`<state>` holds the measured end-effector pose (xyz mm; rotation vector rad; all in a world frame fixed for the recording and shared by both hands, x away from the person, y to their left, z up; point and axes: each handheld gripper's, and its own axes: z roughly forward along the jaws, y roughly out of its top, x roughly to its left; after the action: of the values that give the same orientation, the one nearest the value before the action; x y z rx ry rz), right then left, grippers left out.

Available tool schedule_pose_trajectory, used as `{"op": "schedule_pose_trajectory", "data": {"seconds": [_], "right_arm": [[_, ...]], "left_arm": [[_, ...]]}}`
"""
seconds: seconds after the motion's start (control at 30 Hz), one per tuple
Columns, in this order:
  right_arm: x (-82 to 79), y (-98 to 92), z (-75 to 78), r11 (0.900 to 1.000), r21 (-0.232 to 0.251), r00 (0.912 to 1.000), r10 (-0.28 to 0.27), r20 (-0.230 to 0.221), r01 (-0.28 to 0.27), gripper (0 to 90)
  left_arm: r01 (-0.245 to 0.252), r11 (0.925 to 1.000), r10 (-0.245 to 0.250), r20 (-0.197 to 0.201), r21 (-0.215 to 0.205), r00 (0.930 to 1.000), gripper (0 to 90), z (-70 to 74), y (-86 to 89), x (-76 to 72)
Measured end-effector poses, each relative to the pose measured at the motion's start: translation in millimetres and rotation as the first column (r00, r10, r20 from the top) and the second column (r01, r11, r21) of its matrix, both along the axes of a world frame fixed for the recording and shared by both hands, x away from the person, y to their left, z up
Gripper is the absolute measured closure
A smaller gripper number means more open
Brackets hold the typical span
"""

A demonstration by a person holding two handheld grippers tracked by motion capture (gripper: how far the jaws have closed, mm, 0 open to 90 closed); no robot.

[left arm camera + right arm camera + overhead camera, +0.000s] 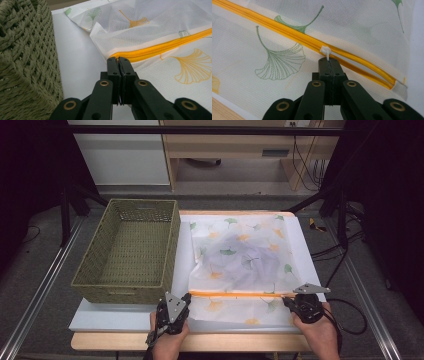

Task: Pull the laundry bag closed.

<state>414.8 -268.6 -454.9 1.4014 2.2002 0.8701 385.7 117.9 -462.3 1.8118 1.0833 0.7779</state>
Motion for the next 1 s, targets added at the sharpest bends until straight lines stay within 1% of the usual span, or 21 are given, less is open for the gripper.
{"op": "schedule_pose_trajectory", "data": {"seconds": [0.27,0.43,0.53,0.57,0.63,0.83,0.93,0.97,1.0], "right_arm": [[-0.6,-0.1,0.1,1.000,-0.007,1.0000,-0.005,-0.001,0.005,90.0],[-1.3,-1.1,0.2,1.000,-0.015,0.9998,-0.018,-0.007,0.017,90.0],[-1.7,-2.7,0.5,1.000,-0.003,0.9996,-0.025,-0.016,0.025,90.0],[-1.8,-2.8,0.2,1.000,-0.011,0.9995,-0.028,-0.013,0.028,90.0],[-2.2,-3.8,0.2,1.000,-0.006,0.9995,-0.030,-0.012,0.030,90.0],[-3.0,-11.9,-0.2,0.999,-0.012,0.9985,-0.053,-0.013,0.053,90.0],[-3.8,-14.5,0.0,0.998,-0.003,0.9982,-0.058,-0.016,0.058,90.0],[-4.0,-15.0,0.4,0.998,0.006,0.9982,-0.057,-0.019,0.057,90.0],[-4.1,-15.8,0.2,0.998,-0.006,0.9980,-0.060,-0.017,0.060,90.0]], "left_arm": [[0.001,1.0000,-0.001,0.001,0.001,1.0000,87.8,0.2,-0.4,-0.3],[0.000,1.0000,0.000,0.001,0.001,1.0000,87.9,0.7,0.0,-0.3],[0.001,1.0000,-0.001,0.003,0.004,1.0000,87.8,0.7,-0.3,-0.5],[0.001,1.0000,-0.001,0.002,0.003,1.0000,87.8,0.6,-0.3,-0.5],[0.001,1.0000,-0.001,0.002,0.003,1.0000,87.8,0.7,-0.3,-0.5],[0.000,1.0000,0.000,0.000,0.000,1.0000,87.8,0.5,0.6,-0.2],[0.000,1.0000,0.000,0.000,0.001,1.0000,87.9,0.2,-0.1,-0.4],[-0.002,1.0000,0.002,0.001,0.003,1.0000,87.8,0.1,0.0,-0.5],[-0.003,1.0000,0.003,0.000,0.002,1.0000,87.8,0.1,0.3,-0.4]]}}
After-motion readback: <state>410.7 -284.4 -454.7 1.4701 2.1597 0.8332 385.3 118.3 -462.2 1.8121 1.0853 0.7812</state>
